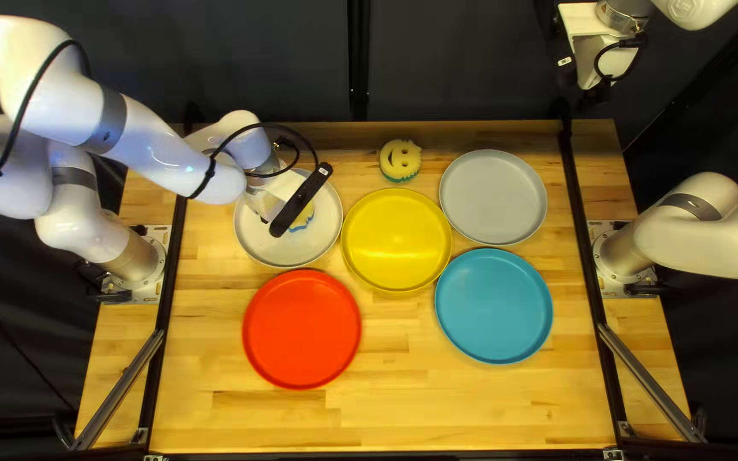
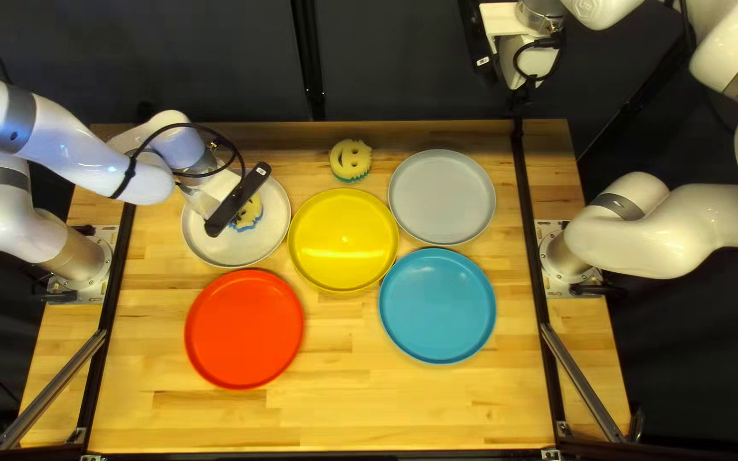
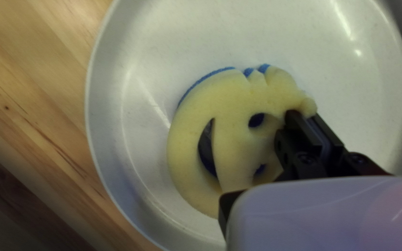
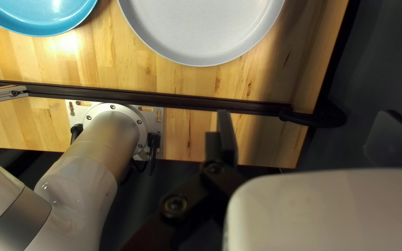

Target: Pick up sponge and scrub the plate

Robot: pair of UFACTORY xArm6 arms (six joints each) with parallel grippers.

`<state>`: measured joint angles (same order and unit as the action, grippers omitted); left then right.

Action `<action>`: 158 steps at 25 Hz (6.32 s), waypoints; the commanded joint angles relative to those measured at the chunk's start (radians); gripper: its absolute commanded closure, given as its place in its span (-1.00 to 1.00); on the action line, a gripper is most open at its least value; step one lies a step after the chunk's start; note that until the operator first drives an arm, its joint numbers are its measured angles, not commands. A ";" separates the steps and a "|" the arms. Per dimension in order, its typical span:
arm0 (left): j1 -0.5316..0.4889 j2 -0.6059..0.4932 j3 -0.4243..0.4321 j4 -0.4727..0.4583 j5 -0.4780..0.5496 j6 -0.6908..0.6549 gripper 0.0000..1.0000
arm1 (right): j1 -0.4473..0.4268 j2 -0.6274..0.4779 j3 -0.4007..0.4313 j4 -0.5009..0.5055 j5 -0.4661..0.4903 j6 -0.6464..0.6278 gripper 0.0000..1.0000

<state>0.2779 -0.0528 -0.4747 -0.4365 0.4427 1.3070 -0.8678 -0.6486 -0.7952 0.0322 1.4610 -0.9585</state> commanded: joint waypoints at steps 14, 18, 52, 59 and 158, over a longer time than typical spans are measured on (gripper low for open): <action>0.030 -0.198 0.199 0.032 0.021 -0.019 1.00 | 0.000 0.000 0.000 0.000 0.000 0.000 -1.00; 0.033 -0.261 0.248 0.064 0.045 -0.058 1.00 | 0.000 0.000 0.000 0.000 0.000 0.000 -1.00; -0.037 -0.324 0.288 0.083 0.048 -0.124 1.00 | 0.000 0.000 0.000 0.000 0.000 0.000 -1.00; -0.043 -0.332 0.294 0.107 0.054 -0.164 1.00 | 0.000 0.000 0.000 0.000 0.000 0.000 -1.00; -0.198 0.260 -0.342 -0.063 -0.112 0.045 1.00 | 0.000 0.000 0.000 0.000 0.000 0.000 -1.00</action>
<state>0.0795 0.2067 -0.8172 -0.4999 0.3311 1.3519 -0.8678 -0.6486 -0.7952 0.0322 1.4610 -0.9585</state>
